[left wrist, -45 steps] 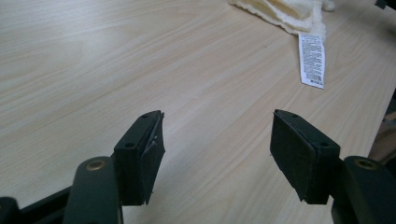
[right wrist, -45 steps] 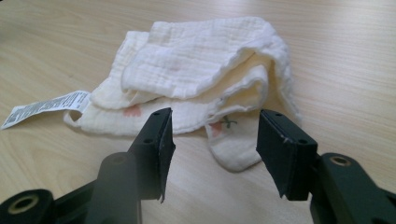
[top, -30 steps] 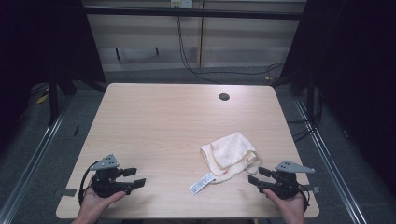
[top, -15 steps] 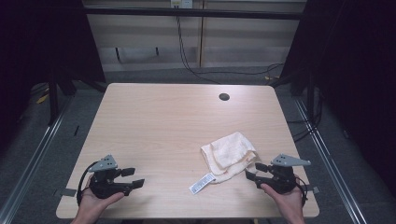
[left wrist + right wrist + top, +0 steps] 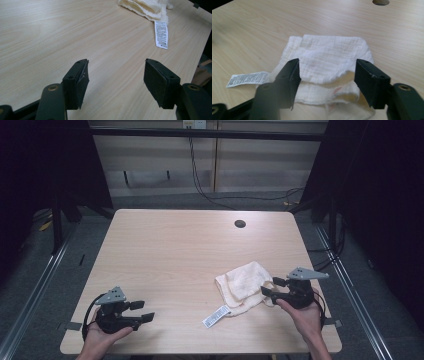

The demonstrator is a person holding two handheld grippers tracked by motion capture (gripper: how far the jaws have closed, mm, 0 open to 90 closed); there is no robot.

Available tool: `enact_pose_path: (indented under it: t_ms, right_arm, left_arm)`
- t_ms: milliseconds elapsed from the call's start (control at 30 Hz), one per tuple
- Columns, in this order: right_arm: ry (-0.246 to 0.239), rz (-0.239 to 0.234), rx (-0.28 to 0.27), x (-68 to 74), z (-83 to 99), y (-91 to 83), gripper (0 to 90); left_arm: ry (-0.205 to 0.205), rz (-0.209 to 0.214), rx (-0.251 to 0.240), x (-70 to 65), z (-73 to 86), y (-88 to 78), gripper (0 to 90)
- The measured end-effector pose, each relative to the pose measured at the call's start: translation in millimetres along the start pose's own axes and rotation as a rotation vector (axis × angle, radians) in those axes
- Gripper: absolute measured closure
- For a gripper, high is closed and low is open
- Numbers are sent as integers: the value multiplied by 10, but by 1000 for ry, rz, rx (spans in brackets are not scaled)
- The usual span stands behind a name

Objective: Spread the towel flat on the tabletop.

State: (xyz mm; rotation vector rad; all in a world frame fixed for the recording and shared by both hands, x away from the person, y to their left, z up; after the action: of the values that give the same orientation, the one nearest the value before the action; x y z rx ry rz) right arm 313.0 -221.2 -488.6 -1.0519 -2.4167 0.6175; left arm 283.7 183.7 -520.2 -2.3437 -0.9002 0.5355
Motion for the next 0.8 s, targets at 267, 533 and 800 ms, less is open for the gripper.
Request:
enact_pose_path:
  t_ms: [267,533,800]
  right_arm:
    - [-28,3,44,-183,-220,137,268]
    - [24,-22,98,-367,10,403,238]
    - [-37,-4,172,-414,121,532,344]
  left_arm:
    - [-1,2,7,0,8,2,366]
    - [-10,-4,5,19,14,-10,362]
    - [-5,-13,11,39,22,-10,362]
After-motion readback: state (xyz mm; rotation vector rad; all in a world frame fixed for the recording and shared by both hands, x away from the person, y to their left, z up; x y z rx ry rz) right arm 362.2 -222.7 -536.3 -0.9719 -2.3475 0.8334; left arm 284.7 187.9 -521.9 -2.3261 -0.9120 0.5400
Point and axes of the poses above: each handheld gripper's, and its own axes: y roughly forward along the jaws, z roughly out of its underside, x roughly to its left, the point moved 9 cm from there along y, roughly forward along the jaws, and after that the axes turned 9 degrees about -z, right-handed, at the moved point
